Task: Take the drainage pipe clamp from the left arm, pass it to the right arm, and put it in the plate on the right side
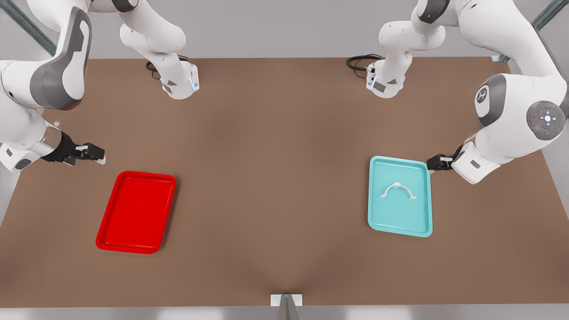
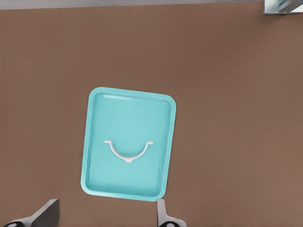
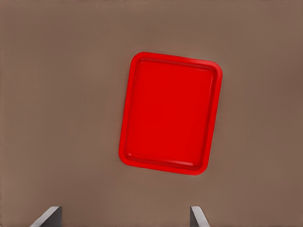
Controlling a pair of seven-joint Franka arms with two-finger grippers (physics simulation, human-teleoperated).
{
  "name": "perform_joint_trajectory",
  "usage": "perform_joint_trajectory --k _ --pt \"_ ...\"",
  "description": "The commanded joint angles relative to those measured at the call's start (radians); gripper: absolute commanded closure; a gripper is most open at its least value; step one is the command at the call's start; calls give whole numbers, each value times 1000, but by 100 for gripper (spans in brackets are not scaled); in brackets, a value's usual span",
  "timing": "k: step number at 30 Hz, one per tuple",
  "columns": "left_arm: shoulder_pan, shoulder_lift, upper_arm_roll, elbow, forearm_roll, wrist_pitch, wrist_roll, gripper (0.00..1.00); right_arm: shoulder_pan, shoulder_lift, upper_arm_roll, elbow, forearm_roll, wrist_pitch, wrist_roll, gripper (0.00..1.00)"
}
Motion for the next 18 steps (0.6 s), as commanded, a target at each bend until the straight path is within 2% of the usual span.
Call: perform_joint_trajectory --k 1,3,5,7,8,15,18 --pt "-1 0 0 -20 2 53 29 0 -5 0 0 0 15 16 -54 0" --pt "-2 -2 23 -141 -1 199 -138 0 -5 0 0 0 15 16 -52 0" --pt "-2 -5 83 -308 -5 455 -425 0 -4 0 3 0 15 16 -47 0" --pt "-1 -3 150 -497 -56 728 -456 0 -4 -2 4 0 15 16 -41 0" --pt "-1 0 160 -546 -62 800 -461 0 -4 -2 4 0 15 16 -41 0" --pt "-1 26 189 -765 -64 1014 -522 0 -5 -2 6 2 15 16 -46 0" --pt "-16 58 178 -804 -65 1024 -557 0 -5 -2 4 2 15 16 -47 0"
